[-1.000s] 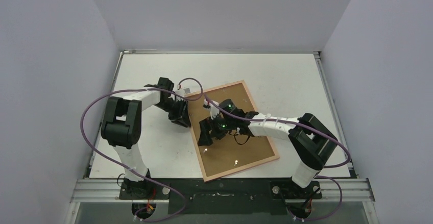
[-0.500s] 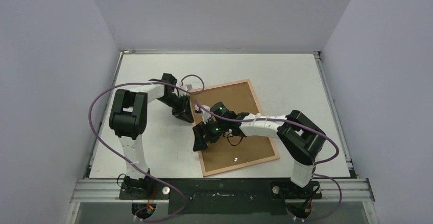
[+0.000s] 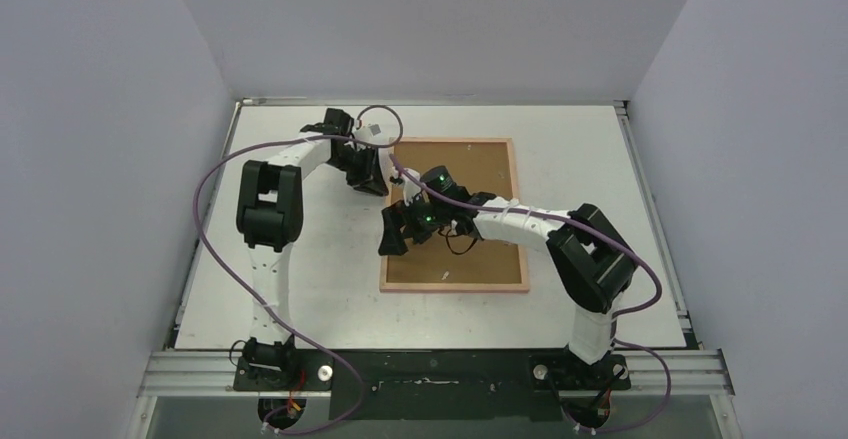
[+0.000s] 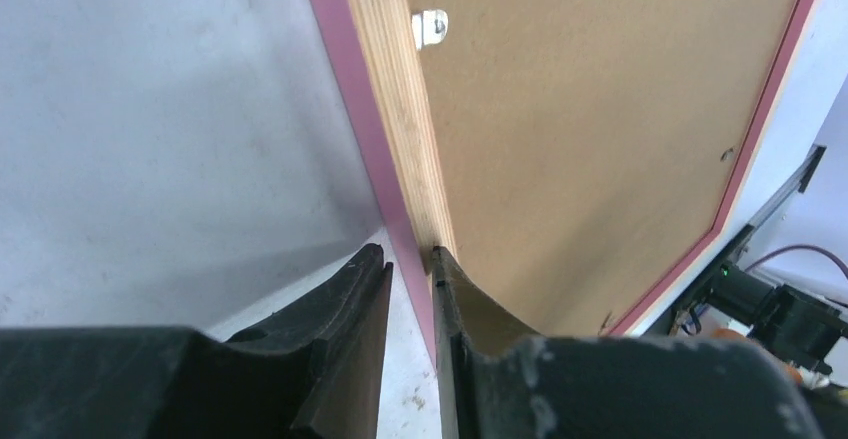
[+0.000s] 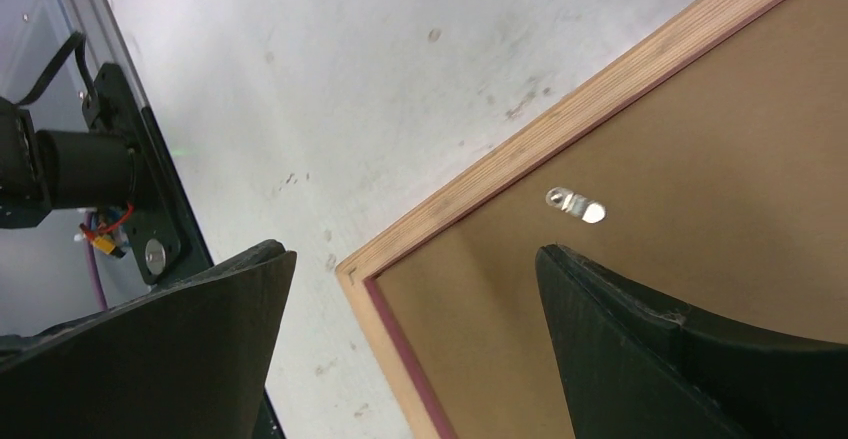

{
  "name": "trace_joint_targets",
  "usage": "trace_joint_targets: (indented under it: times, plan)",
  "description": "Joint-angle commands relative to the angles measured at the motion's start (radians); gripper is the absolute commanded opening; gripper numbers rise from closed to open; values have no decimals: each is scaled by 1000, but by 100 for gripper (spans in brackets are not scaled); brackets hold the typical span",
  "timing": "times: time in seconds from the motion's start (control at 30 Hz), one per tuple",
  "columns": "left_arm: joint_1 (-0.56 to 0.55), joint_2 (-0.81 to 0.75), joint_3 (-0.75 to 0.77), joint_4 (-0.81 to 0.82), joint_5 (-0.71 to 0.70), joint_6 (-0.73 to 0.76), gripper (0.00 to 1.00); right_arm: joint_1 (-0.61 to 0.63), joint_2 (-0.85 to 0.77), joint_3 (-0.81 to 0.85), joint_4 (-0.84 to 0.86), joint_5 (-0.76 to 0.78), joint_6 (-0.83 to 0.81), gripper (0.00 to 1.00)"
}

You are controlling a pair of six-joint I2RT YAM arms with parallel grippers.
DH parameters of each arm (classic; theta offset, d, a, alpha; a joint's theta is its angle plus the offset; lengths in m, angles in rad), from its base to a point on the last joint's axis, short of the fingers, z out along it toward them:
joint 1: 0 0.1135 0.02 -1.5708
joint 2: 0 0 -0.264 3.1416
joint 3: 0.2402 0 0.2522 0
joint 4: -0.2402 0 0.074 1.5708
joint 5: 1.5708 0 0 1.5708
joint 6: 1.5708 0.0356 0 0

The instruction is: Put the photo into the frame

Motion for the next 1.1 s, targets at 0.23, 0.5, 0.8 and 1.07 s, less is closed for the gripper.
trace_joint_targets:
  times: [0.23,0.5,0.8,1.07]
  plan:
    - [-1,-280,-377,55,52,41,25,-38,166,258,-140,-89,-232,96]
    - [-14,-259,-408,89,84,22,24,-32,208,256,-122,-80,-258,97]
    - [-25,-240,-404,102,69,22,23,-33,228,231,-111,-69,-257,98]
    - [-37,-224,-406,106,39,22,17,-13,163,152,-83,-44,-231,98]
